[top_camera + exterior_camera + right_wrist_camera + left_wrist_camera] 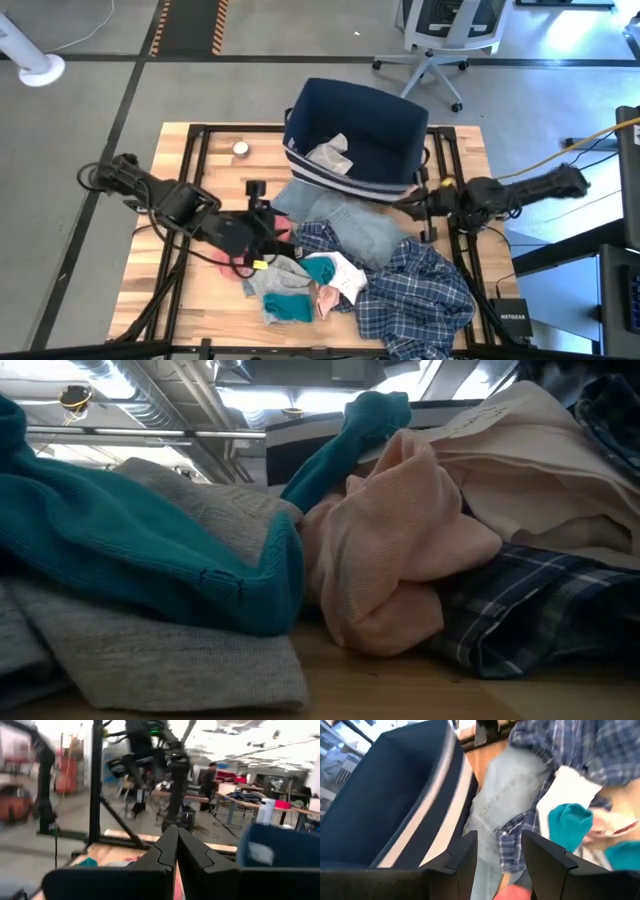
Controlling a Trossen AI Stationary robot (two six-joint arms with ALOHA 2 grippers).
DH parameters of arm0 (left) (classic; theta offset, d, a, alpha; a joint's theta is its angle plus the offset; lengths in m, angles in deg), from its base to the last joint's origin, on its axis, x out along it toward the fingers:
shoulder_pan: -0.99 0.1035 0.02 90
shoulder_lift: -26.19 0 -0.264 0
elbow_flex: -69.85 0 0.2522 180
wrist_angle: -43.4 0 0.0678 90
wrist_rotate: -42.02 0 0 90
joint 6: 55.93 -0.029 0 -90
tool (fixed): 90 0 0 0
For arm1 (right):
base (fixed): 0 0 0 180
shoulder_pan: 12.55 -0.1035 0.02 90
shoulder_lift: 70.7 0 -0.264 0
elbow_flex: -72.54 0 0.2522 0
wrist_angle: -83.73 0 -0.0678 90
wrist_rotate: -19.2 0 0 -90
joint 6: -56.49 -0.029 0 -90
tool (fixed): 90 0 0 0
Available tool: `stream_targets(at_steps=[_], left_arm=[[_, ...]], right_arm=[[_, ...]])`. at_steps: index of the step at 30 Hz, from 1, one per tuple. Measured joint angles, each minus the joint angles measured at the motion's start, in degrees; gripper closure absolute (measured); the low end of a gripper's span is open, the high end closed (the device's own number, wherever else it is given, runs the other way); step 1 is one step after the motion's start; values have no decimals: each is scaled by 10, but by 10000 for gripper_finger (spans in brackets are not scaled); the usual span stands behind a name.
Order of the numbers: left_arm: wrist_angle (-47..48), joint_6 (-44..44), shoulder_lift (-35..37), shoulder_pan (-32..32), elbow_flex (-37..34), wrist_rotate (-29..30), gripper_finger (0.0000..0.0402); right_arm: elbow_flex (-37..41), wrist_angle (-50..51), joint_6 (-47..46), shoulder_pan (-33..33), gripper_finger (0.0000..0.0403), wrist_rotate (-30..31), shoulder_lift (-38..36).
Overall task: Sort clothes
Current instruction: Put the gray shorts into the blue laundry organizer
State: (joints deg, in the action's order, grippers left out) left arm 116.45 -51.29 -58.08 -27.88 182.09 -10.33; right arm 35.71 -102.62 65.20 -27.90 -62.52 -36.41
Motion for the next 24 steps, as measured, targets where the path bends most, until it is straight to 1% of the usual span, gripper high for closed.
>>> stream_targets(at_steps=[3, 6, 9, 12, 15, 17, 21, 24], left_arm=[[-90, 7, 58, -13, -93, 1, 254], [-156, 28, 108, -27, -170, 1, 254], [-197, 57, 144, -44, -228, 1, 254], [-200, 99, 165, -59, -271, 1, 254], [-198, 107, 170, -64, -288, 5, 254], [-202, 109, 172, -64, -288, 26, 254], [-219, 88, 173, -64, -288, 50, 254], [-224, 75, 173, -64, -287, 52, 254]], right_arm=[[-113, 56, 68, -47, 384, 28, 103], [-241, 176, 113, -81, 384, 83, 188], [-368, 300, 128, -109, 384, 154, 269], [-476, 385, 143, -129, 384, 189, 350], [-564, 426, 162, -137, 384, 191, 427], [-613, 437, 173, -137, 384, 190, 475], [-694, 438, 189, -134, 384, 191, 557], [-741, 437, 216, -127, 384, 191, 607]])
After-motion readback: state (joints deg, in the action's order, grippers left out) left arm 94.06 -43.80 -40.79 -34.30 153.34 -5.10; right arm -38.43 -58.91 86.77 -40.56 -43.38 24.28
